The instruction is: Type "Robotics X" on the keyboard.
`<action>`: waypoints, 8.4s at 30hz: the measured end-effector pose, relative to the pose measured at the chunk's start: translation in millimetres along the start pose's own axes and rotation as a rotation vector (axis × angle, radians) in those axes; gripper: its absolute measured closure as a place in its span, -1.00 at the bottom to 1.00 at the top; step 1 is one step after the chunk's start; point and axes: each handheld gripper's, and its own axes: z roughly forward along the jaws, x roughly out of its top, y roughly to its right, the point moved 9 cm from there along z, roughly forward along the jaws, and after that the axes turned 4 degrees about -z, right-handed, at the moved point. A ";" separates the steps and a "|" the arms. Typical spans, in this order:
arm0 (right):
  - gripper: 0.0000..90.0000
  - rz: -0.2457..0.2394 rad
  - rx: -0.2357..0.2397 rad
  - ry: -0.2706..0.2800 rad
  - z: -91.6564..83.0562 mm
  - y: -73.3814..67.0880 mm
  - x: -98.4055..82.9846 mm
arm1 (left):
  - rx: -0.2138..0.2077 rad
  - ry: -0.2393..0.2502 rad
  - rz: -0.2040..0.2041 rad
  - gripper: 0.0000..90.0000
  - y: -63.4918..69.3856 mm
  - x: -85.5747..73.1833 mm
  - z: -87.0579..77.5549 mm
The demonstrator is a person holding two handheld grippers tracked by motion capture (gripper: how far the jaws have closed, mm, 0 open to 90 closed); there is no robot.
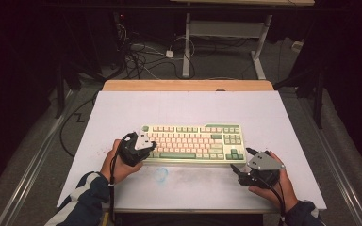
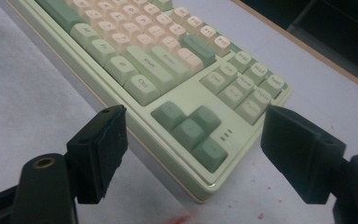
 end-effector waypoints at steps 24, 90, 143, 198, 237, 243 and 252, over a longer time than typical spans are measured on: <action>-0.48 0.017 -0.016 0.012 -2.2 3.1 2.0 | 0.057 0.094 -0.011 -0.58 -18.6 -17.9 -34.8; -0.48 0.005 0.003 -0.014 3.7 -0.9 -2.0 | -0.124 -0.086 0.058 0.93 55.0 -13.4 27.1; -0.48 0.002 -0.001 -0.014 1.3 0.4 -1.8 | -0.066 0.070 0.106 0.29 45.0 8.0 14.0; 1.00 0.040 0.185 -0.046 31.4 -5.8 31.9 | 0.085 0.035 0.065 -0.53 -21.7 -39.6 -38.6; 1.00 0.024 0.214 -0.091 68.9 -17.2 35.5 | 0.146 0.060 -0.110 0.34 -46.4 -21.6 -52.0; 1.00 0.024 0.211 -0.088 68.8 -17.6 35.1 | 0.142 0.030 -0.090 0.81 -45.5 -19.7 -54.1; 1.00 0.021 0.208 -0.083 68.6 -17.4 34.7 | 0.111 0.008 -0.071 0.94 -39.6 -4.4 -51.7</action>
